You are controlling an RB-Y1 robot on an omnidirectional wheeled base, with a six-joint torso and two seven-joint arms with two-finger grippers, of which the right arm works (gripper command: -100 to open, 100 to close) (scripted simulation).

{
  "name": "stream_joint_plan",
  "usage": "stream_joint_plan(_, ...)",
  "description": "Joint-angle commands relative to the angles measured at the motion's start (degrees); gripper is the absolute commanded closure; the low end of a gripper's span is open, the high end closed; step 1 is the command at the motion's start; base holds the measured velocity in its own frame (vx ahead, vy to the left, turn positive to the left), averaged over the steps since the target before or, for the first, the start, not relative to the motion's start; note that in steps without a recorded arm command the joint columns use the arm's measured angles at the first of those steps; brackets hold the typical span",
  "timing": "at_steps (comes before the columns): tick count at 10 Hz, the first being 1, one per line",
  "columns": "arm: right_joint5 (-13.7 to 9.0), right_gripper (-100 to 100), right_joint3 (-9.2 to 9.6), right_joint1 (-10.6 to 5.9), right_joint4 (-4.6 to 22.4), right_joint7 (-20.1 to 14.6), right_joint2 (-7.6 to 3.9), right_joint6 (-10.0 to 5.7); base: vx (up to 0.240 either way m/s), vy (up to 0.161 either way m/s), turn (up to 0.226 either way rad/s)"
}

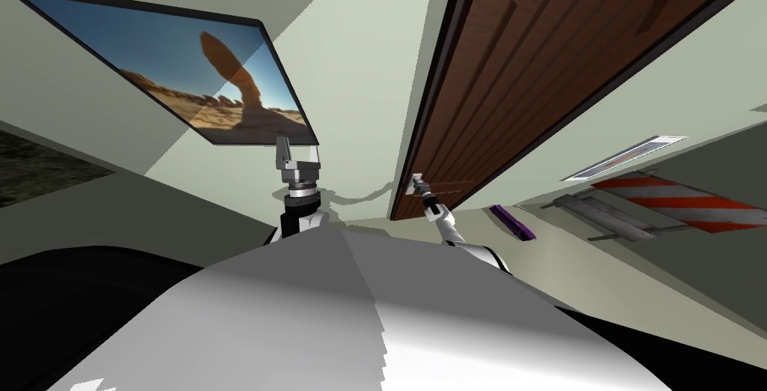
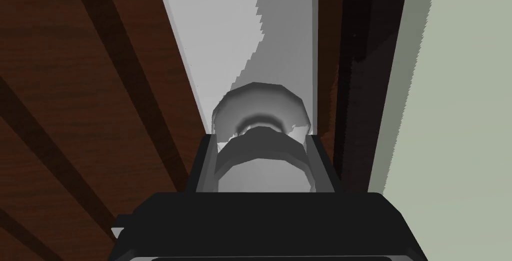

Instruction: Pull the door open

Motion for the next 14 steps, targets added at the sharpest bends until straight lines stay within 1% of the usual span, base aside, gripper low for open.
stream_joint_plan(1, -1.34, 100, 0.27, 0.06, 0.05, -2.8, -0.1, 0.04, -0.041, -0.046, 0.081)
stream_joint_plan(3, -3.46, 100, 0.68, 0.03, 0.15, -6.08, -0.33, 0.16, -0.052, -0.052, 0.106)
stream_joint_plan(4, -3.46, 100, 0.68, 0.03, 0.15, -6.69, -0.33, 0.16, -0.037, -0.034, 0.044)
stream_joint_plan(6, -5.69, 100, 1.12, 0.0, 0.26, -10.23, -0.57, 0.29, -0.042, -0.037, 0.085)
stream_joint_plan(7, -5.69, 100, 1.12, 0.0, 0.26, -10.69, -0.57, 0.29, -0.041, -0.044, 0.047)
stream_joint_plan(8, -7.02, 100, 1.38, -0.02, 0.32, -12.91, -0.71, 0.36, -0.042, -0.035, 0.07)
stream_joint_plan(9, -8.35, 100, 1.64, -0.04, 0.39, -14.42, -0.86, 0.44, -0.058, -0.045, 0.127)
stream_joint_plan(10, -8.35, 100, 1.64, -0.04, 0.39, -15.13, -0.86, 0.44, -0.037, -0.041, 0.056)
stream_joint_plan(12, -11.13, 100, 2.18, -0.07, 0.52, -18.7, -1.16, 0.59, -0.047, -0.047, 0.107)
stream_joint_plan(13, -11.13, 100, 2.18, -0.07, 0.52, -19.63, -1.16, 0.59, -0.043, -0.041, 0.058)
stream_joint_plan(14, -12.67, 100, 2.48, -0.09, 0.59, -21.62, -1.33, 0.68, -0.043, -0.045, 0.085)
